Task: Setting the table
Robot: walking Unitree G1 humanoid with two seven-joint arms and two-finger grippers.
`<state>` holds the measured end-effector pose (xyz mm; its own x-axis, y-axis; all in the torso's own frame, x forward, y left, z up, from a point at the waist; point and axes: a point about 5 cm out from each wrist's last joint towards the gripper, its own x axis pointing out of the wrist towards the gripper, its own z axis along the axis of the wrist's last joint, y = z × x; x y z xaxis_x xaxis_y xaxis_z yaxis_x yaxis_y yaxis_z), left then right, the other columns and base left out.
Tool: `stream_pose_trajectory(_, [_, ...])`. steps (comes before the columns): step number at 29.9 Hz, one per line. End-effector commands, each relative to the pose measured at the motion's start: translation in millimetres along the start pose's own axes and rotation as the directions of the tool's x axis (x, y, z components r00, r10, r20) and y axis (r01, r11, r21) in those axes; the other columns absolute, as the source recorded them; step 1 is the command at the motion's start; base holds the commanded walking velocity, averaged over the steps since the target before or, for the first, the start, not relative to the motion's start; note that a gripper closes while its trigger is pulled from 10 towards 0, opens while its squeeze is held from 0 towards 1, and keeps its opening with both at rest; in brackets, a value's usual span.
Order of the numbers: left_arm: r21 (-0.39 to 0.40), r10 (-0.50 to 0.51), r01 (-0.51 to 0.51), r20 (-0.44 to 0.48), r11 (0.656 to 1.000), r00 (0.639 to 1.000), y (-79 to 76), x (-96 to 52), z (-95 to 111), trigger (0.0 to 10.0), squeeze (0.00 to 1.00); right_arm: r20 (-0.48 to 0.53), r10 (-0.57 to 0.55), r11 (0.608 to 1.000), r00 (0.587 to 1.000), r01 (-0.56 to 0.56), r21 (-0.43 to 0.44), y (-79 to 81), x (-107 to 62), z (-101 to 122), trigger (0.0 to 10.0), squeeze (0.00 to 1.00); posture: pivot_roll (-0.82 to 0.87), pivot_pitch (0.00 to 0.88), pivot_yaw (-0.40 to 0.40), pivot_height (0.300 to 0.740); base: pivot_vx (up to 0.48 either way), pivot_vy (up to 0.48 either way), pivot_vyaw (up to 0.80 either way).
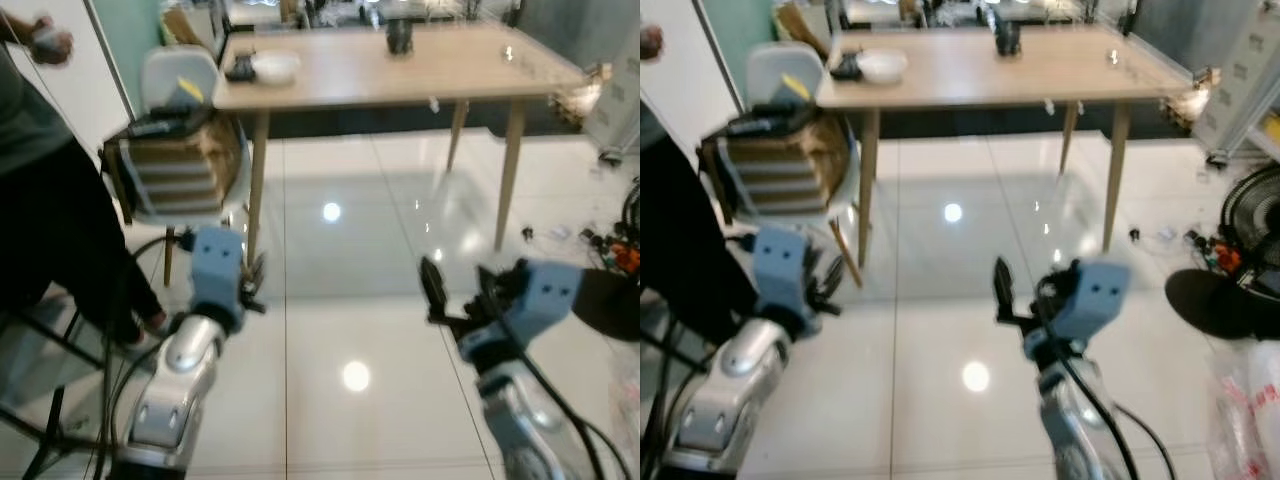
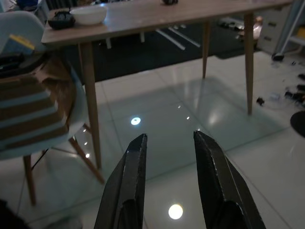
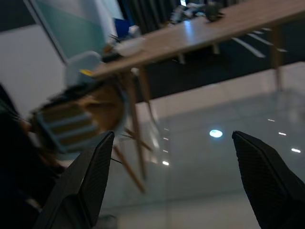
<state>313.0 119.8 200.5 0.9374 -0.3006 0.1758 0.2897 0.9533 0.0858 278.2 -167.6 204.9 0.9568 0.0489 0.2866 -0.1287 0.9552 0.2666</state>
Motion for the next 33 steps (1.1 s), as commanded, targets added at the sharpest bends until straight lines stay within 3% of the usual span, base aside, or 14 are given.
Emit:
stream_pose_trajectory(1, [-0.013, -0.054, 0.054, -0.019, 0.998, 0.998, -3.3, -5.1, -6, 10.0, 0.0, -0.057, 0.003, 0.998, 0.998, 0.0, 0.067, -2.3, -5.5, -13, 10.0, 0.0, 0.04, 0.115, 0.116, 0.74, 0.48, 0.0, 0.0])
stream_pose_trajectory(4, [-0.041, -0.098, 0.097, -0.042, 0.994, 0.994, -10.8, -6.2, -13, 10.0, 0.0, -0.102, 0.012, 0.99, 0.995, 0.002, 0.141, -7.7, -10.9, -24, 10.0, 0.0, 0.04, 0.115, 0.116, 0.74, 0.48, 0.0, 0.0])
stream_pose_trajectory(14, [-0.099, -0.161, 0.16, 0.003, 0.982, 0.987, -22.2, -0.8, -9, 10.0, 0.0, -0.113, -0.013, 0.972, 0.994, 0.039, 0.232, -17.9, -13.5, -29, 10.0, 0.0, 0.04, 0.106, 0.128, 0.74, 0.48, 0.0, 0.0])
stream_pose_trajectory(17, [-0.099, -0.169, 0.168, 0.004, 0.981, 0.986, -25.2, -0.4, -10, 10.0, 0.0, -0.119, -0.012, 0.974, 0.993, 0.038, 0.223, -19.0, -13.6, -30, 10.0, 0.0, 0.04, 0.106, 0.122, 0.74, 0.48, 0.0, 0.0])
stream_pose_trajectory(18, [-0.103, -0.172, 0.172, 0.001, 0.98, 0.985, -27.8, -0.5, -11, 10.0, 0.0, -0.126, -0.009, 0.985, 0.992, 0.03, 0.17, -19.2, -12.8, -30, 10.0, 0.0, 0.04, 0.107, 0.121, 0.74, 0.48, 0.0, 0.0])
stream_pose_trajectory(22, [-0.098, -0.172, 0.171, -0.006, 0.98, 0.985, -28.1, -1.7, -13, 10.0, 0.0, -0.118, 0.005, 0.995, 0.993, 0.007, 0.096, -14.7, -10.8, -29, 10.0, 0.0, 0.04, 0.107, 0.121, 0.74, 0.48, 0.0, 0.0])
stream_pose_trajectory(33, [-0.088, -0.146, 0.145, -0.009, 0.985, 0.989, -20.5, -1.2, -12, 10.0, 0.0, -0.107, 0.018, 0.997, 0.994, -0.01, 0.08, -9.4, -8.3, -28, 10.0, 0.0, 0.04, 0.114, 0.12, 0.74, 0.391, 0.0, 0.0])
